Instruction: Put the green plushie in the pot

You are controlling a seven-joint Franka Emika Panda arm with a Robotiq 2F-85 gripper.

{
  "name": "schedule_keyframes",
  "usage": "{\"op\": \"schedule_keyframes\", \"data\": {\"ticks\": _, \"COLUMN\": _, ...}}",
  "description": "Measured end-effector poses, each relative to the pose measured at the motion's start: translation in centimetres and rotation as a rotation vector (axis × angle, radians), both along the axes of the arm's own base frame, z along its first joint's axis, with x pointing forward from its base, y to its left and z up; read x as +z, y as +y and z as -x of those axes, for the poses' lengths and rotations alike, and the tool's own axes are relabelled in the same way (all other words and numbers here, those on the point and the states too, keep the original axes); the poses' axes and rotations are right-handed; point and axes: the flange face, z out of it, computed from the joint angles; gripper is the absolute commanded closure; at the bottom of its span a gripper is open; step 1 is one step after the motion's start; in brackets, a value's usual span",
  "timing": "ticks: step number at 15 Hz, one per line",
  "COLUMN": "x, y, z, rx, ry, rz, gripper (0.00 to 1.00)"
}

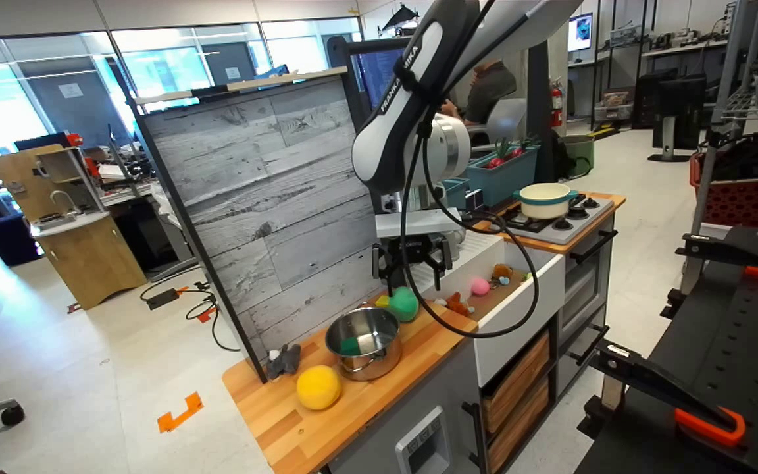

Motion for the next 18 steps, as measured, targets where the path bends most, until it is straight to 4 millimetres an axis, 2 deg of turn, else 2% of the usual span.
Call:
{"op": "schedule_keyframes", "data": {"ticks": 1, "x": -0.1, "y": 0.0, "z": 0.0, "rx": -0.005, "ry": 0.001, "rz": 0.001, "gripper": 0.00}}
{"op": "schedule_keyframes", "data": {"ticks": 2, "x": -0.2, "y": -0.1, "z": -0.1, "rx": -0.010, "ry": 0.002, "rz": 0.001, "gripper": 0.11}}
{"op": "schedule_keyframes", "data": {"ticks": 3, "x": -0.2, "y": -0.1, "z": -0.1, "rx": -0.014, "ry": 0.002, "rz": 0.002, "gripper": 0.17}}
{"op": "schedule_keyframes", "data": {"ticks": 4, "x": -0.2, "y": -0.1, "z": -0.2, "rx": -0.016, "ry": 0.001, "rz": 0.003, "gripper": 0.35}}
{"op": "schedule_keyframes", "data": {"ticks": 9, "x": -0.9, "y": -0.1, "z": -0.4, "rx": -0.025, "ry": 0.014, "rz": 0.012, "gripper": 0.73}}
{"op": "schedule_keyframes", "data": {"ticks": 13, "x": -0.9, "y": 0.0, "z": -0.7, "rx": -0.032, "ry": 0.019, "rz": 0.021, "gripper": 0.99}}
{"op": "schedule_keyframes", "data": {"ticks": 15, "x": -0.7, "y": 0.1, "z": -0.9, "rx": -0.034, "ry": 0.017, "rz": 0.021, "gripper": 0.95}}
{"op": "schedule_keyframes", "data": {"ticks": 17, "x": -0.4, "y": 0.5, "z": -1.1, "rx": -0.029, "ry": 0.010, "rz": 0.018, "gripper": 0.99}}
{"op": "schedule_keyframes", "data": {"ticks": 18, "x": 0.0, "y": 1.1, "z": -1.2, "rx": -0.020, "ry": 0.005, "rz": 0.008, "gripper": 0.96}}
